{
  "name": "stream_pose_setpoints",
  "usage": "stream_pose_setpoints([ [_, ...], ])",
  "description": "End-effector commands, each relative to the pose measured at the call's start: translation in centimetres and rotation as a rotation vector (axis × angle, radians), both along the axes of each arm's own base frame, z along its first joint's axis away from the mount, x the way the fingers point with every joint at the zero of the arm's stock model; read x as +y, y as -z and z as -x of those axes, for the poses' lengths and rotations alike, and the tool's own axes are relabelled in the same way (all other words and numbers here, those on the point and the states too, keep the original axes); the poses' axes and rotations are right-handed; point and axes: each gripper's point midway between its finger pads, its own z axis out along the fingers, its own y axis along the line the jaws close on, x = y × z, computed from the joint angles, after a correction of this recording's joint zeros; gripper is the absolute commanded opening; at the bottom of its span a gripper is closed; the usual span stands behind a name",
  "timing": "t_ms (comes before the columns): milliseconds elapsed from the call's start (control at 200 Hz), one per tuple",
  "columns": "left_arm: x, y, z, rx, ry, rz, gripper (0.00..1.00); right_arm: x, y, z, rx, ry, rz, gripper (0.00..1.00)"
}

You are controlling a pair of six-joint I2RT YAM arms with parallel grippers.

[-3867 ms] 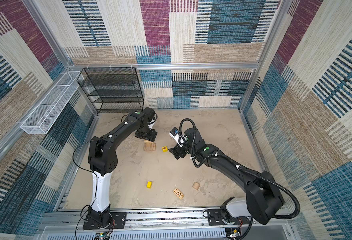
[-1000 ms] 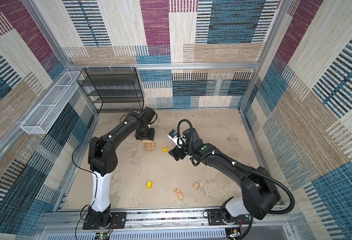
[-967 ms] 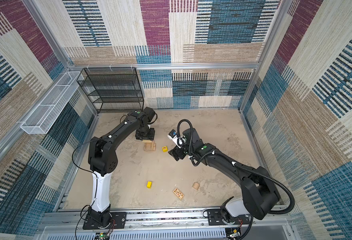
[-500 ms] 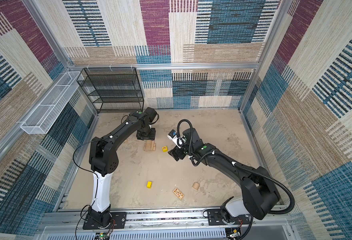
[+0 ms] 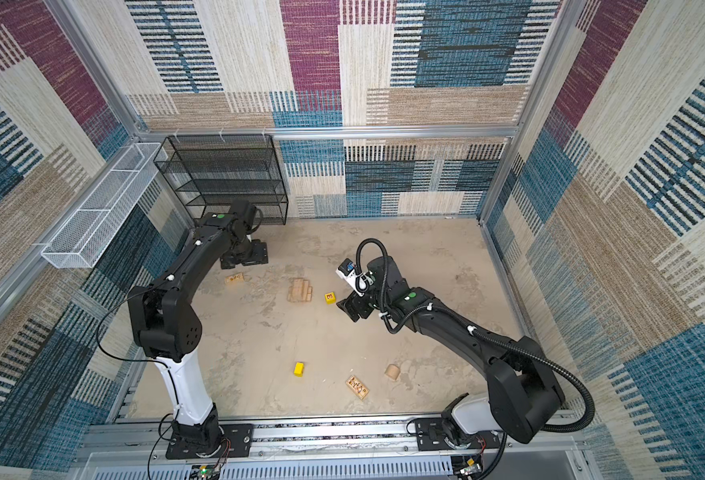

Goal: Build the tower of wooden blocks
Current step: 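Move the left gripper toward the printed wooden block near the wall, then lower the left gripper onto the printed wooden block and grasp it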

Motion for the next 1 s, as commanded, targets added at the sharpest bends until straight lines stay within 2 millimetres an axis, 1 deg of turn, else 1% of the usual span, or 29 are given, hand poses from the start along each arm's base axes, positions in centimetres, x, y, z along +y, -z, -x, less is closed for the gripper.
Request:
stream_pose_setpoints([
  [0, 2.1, 2.2, -0.6, 0.018, -0.025, 0.037, 0.94, 0.2, -0.3, -0.3, -0.017, 0.002, -0.009, 0.9],
  [20, 2.9, 2.6, -0.6, 0.022, -0.046, 0.041, 0.95, 0.2, -0.2, -0.3, -0.015, 0.001, -0.009, 0.9],
  [85, 4.3, 4.0, -1.1, 0.039, -0.082, 0.066, 0.96, 0.2, -0.2, -0.4, -0.015, 0.0, -0.008, 0.9],
  [205, 6.1, 5.8, -2.1, 0.054, -0.131, 0.098, 0.98, 0.2, 0.0, -0.3, -0.008, -0.002, -0.005, 0.9],
  [296, 7.1, 6.6, -2.7, 0.059, -0.158, 0.114, 0.98, 0.2, 0.1, -0.2, -0.007, -0.004, -0.004, 0.9],
  [416, 7.2, 7.3, -3.2, 0.067, -0.157, 0.132, 0.96, 0.2, 0.1, -0.3, -0.01, -0.006, -0.004, 0.9],
  [546, 7.2, 8.3, -3.2, 0.087, -0.159, 0.138, 0.94, 0.3, 0.5, -0.4, -0.004, -0.008, 0.004, 0.9],
  [721, 7.0, 9.0, -3.3, 0.099, -0.164, 0.146, 0.91, 0.5, 1.1, -0.5, 0.011, -0.016, 0.01, 0.9],
  [841, 7.6, 9.5, -3.3, 0.109, -0.172, 0.12, 0.9, 0.6, 1.4, -0.5, 0.019, -0.02, 0.012, 0.9],
  [992, 7.6, 10.0, -3.7, 0.112, -0.161, 0.119, 0.84, 0.6, 1.4, -0.5, 0.02, -0.021, 0.015, 0.9],
])
